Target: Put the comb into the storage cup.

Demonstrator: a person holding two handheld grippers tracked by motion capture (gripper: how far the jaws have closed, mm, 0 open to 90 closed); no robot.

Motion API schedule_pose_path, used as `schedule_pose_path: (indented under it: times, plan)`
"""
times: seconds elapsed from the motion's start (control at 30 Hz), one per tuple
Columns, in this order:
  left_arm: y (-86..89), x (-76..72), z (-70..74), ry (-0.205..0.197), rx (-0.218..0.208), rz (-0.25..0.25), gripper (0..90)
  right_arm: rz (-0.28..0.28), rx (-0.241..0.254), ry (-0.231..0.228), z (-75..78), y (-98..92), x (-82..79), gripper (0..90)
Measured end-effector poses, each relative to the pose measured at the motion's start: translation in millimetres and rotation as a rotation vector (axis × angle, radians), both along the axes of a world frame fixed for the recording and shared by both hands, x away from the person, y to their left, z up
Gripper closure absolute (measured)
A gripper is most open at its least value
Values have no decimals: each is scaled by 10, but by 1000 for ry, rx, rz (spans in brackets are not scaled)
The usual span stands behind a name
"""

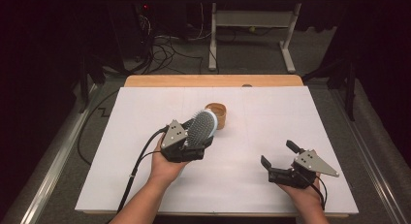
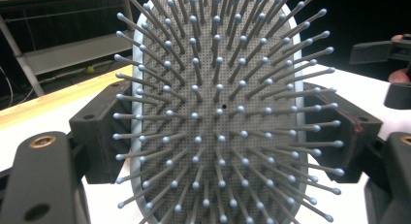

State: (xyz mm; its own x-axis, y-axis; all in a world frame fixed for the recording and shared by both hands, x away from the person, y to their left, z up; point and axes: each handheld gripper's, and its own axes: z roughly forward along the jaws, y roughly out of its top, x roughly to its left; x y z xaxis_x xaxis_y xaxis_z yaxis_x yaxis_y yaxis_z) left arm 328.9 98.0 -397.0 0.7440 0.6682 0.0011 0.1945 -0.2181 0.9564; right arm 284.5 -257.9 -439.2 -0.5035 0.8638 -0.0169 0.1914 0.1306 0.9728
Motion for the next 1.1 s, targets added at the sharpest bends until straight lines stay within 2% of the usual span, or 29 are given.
schedule_pose_path:
  times: [0.2,0.37,0.57,0.87,1.1]
  plan:
    - [-10,-18,6,-8,-4,-5,200,18,-22,21,6,124,102,2]
    - [-15,-27,2,-14,0,-8,200,40,-35,21,19,225,148,2]
    - [-45,-56,-8,-23,3,-20,200,70,-31,30,35,370,194,2]
    - [-75,-63,-31,-21,8,-29,200,100,3,35,91,467,211,2]
    - [-69,-65,-39,-27,10,-24,200,123,5,34,152,534,212,3]
